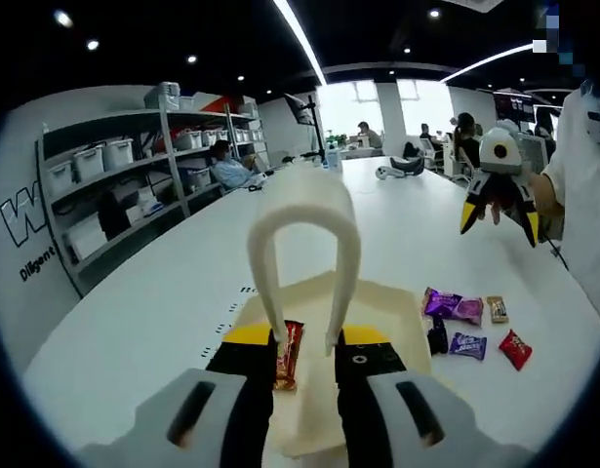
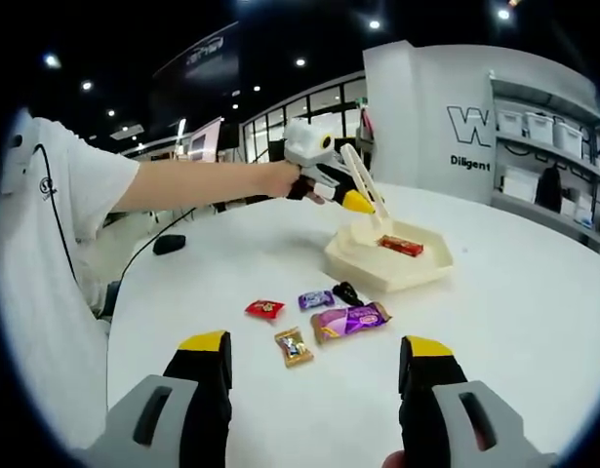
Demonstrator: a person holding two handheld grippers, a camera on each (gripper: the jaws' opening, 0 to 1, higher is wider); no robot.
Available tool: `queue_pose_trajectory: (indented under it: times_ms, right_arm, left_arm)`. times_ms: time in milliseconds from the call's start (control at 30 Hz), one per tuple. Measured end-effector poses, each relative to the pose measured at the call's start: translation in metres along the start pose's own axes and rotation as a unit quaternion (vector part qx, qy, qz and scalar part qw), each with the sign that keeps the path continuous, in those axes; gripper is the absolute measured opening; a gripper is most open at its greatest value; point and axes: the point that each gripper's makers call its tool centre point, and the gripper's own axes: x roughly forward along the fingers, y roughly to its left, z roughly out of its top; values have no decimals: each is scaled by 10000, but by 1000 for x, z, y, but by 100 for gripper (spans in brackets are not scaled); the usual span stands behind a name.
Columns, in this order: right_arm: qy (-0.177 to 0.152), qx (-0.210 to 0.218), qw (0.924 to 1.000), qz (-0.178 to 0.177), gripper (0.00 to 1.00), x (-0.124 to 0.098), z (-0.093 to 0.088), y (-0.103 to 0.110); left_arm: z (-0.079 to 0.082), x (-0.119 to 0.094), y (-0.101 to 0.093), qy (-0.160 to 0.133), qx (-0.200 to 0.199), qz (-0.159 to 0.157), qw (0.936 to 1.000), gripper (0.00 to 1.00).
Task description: Place the target food into the container with the food tongs after gripping and lifting it, then release it inside without dropping or visibly crushing the food.
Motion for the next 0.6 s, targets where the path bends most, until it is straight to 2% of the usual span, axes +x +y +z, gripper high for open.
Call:
queue_pose_trajectory:
  times_ms: [600]
  right_arm:
    - [-26, -49, 10000, 29, 67, 0, -1, 6]
  left_arm:
    - [28, -38, -61, -362, -395, 108, 9985, 21]
